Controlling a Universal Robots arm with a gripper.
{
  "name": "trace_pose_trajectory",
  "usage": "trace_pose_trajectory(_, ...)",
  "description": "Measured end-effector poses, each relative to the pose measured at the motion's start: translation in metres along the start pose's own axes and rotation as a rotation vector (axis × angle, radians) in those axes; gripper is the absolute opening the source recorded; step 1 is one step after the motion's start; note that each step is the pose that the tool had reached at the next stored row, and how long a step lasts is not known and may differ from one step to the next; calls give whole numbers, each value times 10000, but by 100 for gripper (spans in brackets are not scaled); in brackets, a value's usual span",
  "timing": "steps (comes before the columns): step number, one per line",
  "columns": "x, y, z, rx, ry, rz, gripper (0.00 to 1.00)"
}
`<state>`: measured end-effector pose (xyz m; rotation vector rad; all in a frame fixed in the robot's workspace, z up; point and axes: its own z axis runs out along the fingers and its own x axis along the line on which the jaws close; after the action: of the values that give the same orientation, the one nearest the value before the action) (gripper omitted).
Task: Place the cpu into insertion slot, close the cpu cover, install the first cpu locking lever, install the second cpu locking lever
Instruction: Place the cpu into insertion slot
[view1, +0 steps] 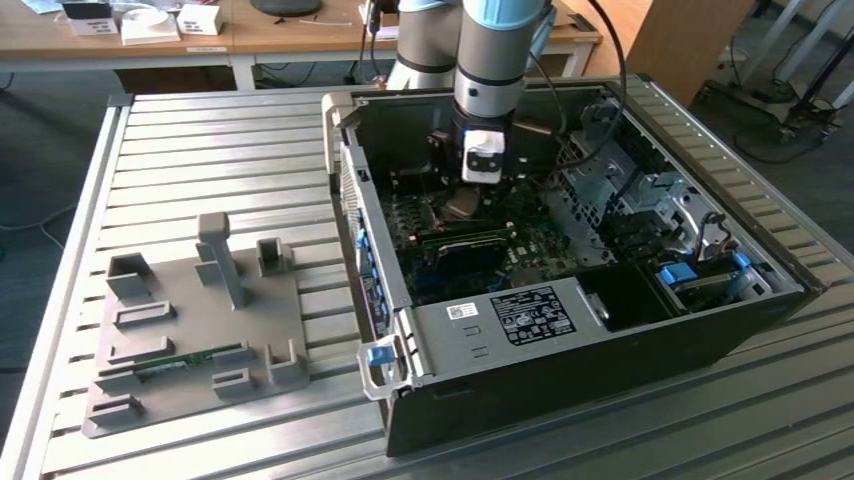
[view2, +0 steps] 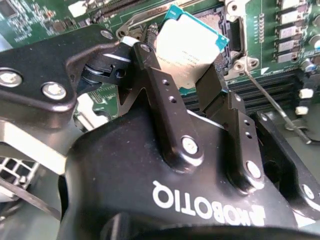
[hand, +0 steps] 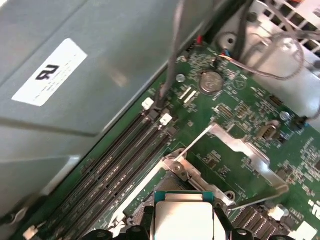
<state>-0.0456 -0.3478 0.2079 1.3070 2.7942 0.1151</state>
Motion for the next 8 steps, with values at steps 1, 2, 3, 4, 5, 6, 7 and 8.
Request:
trace_pose_trajectory(1, 0, 0, 1, 2, -13, 145, 54)
trace_pose_trajectory(2, 0, 0, 1, 4, -25, 280, 54)
trace_pose_trajectory(3, 0, 0, 2, 6, -36, 408, 54)
trace_pose_trajectory(4, 0, 0, 2, 7, -47, 531, 54)
trace_pose_trajectory(5, 0, 0, 2, 10, -58, 646, 54)
trace_pose_trajectory(6, 0, 0, 2, 12, -68, 754, 54)
trace_pose_trajectory(7, 0, 0, 2, 15, -78, 862, 54)
trace_pose_trajectory(8, 0, 0, 2, 16, -87, 961, 54)
